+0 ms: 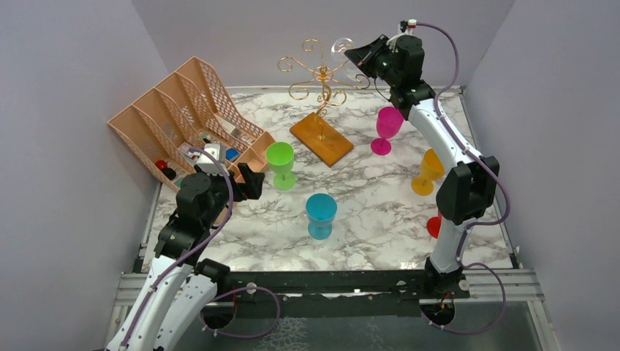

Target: Place the wine glass upside down on the wine glass rack

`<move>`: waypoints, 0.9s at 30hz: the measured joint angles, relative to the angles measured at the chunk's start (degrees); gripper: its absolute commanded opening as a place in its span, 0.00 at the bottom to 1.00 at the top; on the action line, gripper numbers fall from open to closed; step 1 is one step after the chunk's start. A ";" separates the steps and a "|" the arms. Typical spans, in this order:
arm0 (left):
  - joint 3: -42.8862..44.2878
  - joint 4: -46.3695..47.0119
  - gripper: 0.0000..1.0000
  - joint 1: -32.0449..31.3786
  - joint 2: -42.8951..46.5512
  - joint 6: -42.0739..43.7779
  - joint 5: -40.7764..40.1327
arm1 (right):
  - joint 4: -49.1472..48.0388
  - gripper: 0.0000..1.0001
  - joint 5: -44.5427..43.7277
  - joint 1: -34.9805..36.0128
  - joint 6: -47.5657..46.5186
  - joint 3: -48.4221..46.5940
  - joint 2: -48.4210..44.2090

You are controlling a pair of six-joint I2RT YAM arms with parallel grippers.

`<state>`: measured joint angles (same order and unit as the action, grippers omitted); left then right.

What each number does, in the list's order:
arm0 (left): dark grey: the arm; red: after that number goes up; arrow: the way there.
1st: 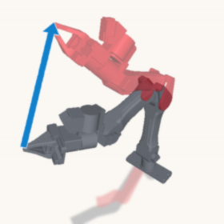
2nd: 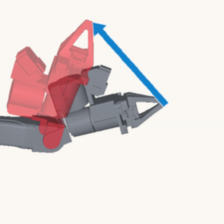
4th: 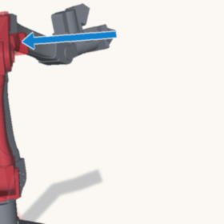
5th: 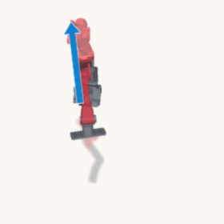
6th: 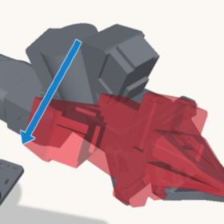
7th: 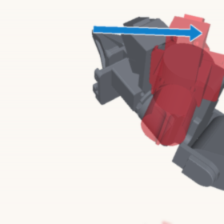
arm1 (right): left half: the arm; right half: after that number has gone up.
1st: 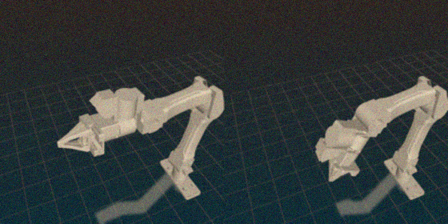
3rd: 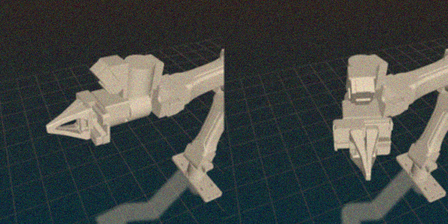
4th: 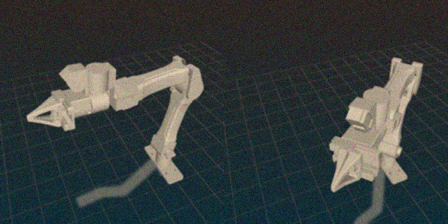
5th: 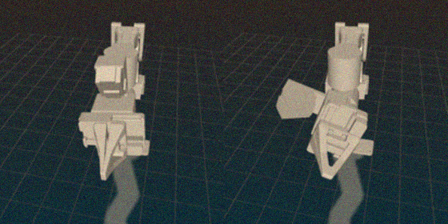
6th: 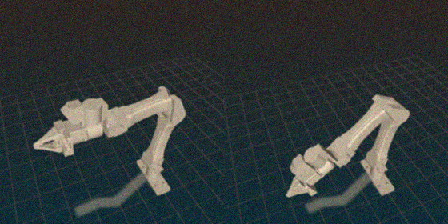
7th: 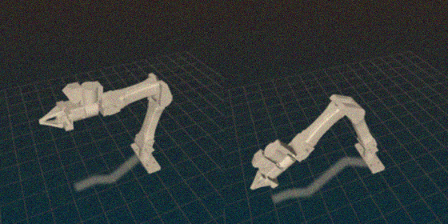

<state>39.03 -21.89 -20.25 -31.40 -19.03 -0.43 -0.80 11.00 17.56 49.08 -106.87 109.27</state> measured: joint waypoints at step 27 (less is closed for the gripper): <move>0.00 -0.02 0.99 -0.02 0.02 0.02 -0.02 | -2.89 0.01 -0.20 -1.09 8.20 1.95 -0.09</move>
<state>39.03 -21.91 -20.27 -31.38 -19.00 -0.45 -3.68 10.81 16.47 57.28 -104.92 109.19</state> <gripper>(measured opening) 0.990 0.026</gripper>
